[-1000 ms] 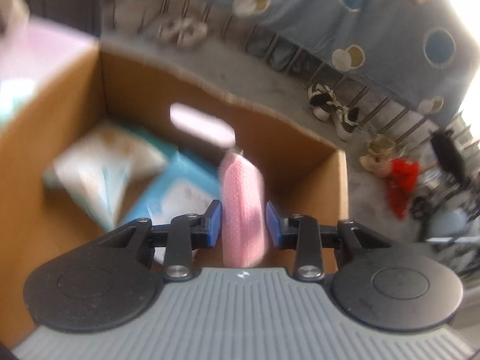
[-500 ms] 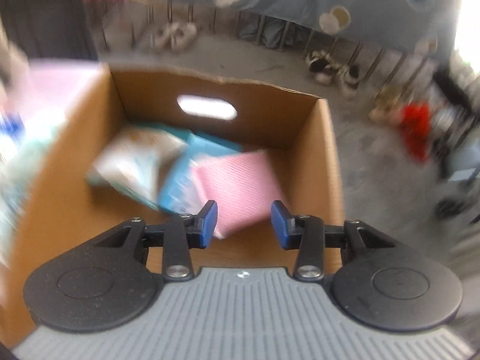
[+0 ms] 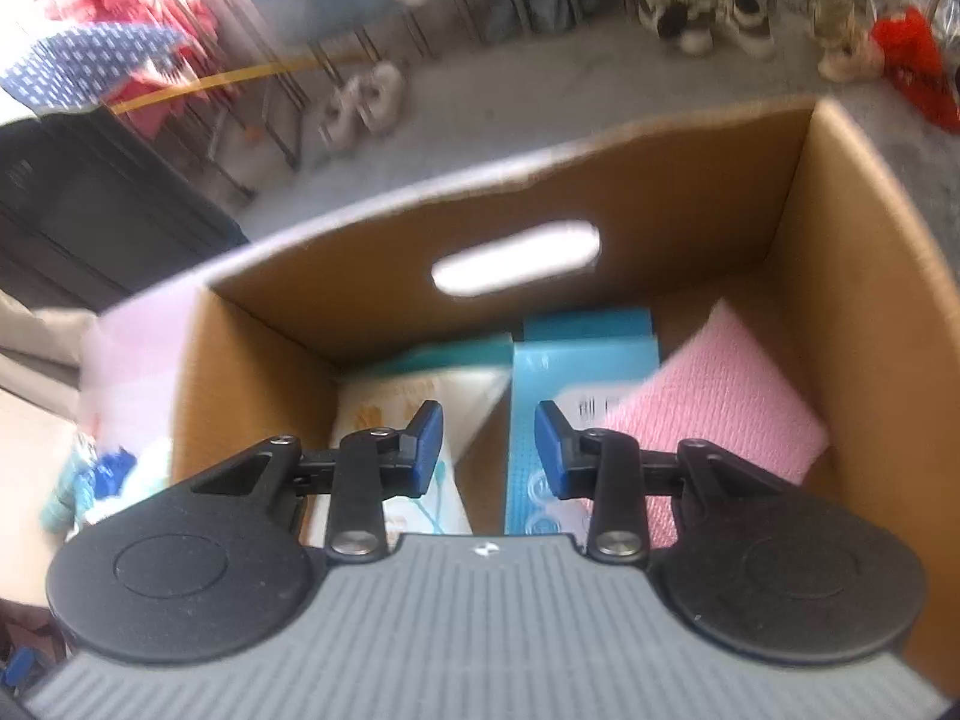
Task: Organize soft objects
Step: 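Lower the sponge cloth into the cardboard box and open the right tool, then move the right tool back to the blue wet-wipes pack and grasp it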
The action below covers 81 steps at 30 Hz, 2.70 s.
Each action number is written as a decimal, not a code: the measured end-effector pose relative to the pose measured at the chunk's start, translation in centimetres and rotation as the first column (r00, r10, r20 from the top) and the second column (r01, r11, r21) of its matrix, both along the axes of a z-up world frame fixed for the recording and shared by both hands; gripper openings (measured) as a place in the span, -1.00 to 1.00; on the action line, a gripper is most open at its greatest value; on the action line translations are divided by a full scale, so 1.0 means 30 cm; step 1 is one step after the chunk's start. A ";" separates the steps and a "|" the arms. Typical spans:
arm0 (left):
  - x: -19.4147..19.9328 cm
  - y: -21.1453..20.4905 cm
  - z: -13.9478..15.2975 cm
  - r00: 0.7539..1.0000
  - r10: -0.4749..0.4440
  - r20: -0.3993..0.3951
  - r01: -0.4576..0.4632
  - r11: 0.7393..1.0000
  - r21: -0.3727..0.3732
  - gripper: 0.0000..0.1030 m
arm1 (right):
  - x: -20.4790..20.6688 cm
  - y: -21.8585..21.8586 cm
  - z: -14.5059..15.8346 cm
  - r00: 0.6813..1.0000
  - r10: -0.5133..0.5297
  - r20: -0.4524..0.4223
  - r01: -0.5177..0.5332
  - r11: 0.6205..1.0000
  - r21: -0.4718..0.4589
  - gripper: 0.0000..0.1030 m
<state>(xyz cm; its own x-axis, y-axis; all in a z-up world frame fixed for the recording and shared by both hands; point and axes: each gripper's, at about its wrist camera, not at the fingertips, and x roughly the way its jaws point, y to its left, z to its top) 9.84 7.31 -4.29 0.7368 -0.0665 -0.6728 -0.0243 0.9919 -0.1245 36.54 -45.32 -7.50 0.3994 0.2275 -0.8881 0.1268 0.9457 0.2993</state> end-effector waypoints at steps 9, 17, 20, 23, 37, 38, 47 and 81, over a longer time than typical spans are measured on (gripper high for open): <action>0.007 -0.003 -0.025 1.000 -0.019 -0.012 0.019 0.999 -0.045 0.45 | -0.138 -0.031 -0.002 0.996 -0.017 -0.086 0.007 0.994 -0.111 -0.34; -0.004 0.006 -0.029 1.000 -0.029 -0.002 0.029 0.997 -0.075 0.45 | -0.285 -0.085 0.031 0.987 -0.078 -0.143 0.074 0.997 -0.032 -0.33; -0.009 0.018 -0.028 1.000 -0.023 0.000 0.023 0.996 -0.089 0.45 | -0.305 -0.108 -0.015 0.966 -0.128 -0.224 0.126 0.992 -0.024 -0.30; -0.012 0.028 -0.030 1.000 -0.021 -0.002 0.021 0.995 -0.094 0.45 | -0.314 -0.137 -0.067 0.946 -0.198 -0.256 0.194 0.980 -0.041 -0.27; 0.003 0.046 -0.036 1.000 0.000 -0.011 0.000 0.998 -0.062 0.45 | -0.211 -0.186 -0.063 0.948 -0.270 -0.168 0.273 0.962 -0.008 -0.14; 0.004 0.043 -0.037 1.000 -0.002 -0.013 0.001 0.998 -0.059 0.45 | -0.204 -0.191 -0.060 0.948 -0.274 -0.162 0.277 0.961 -0.001 -0.13; 0.002 0.034 -0.044 1.000 -0.005 -0.022 0.004 0.999 -0.043 0.45 | -0.205 -0.246 -0.024 0.928 -0.356 -0.106 0.365 0.928 0.072 -0.04; -0.048 0.064 -0.014 0.999 0.029 -0.016 -0.029 1.000 0.005 0.52 | -0.033 -0.151 -0.015 0.939 -0.343 0.028 0.344 0.939 -0.003 -0.04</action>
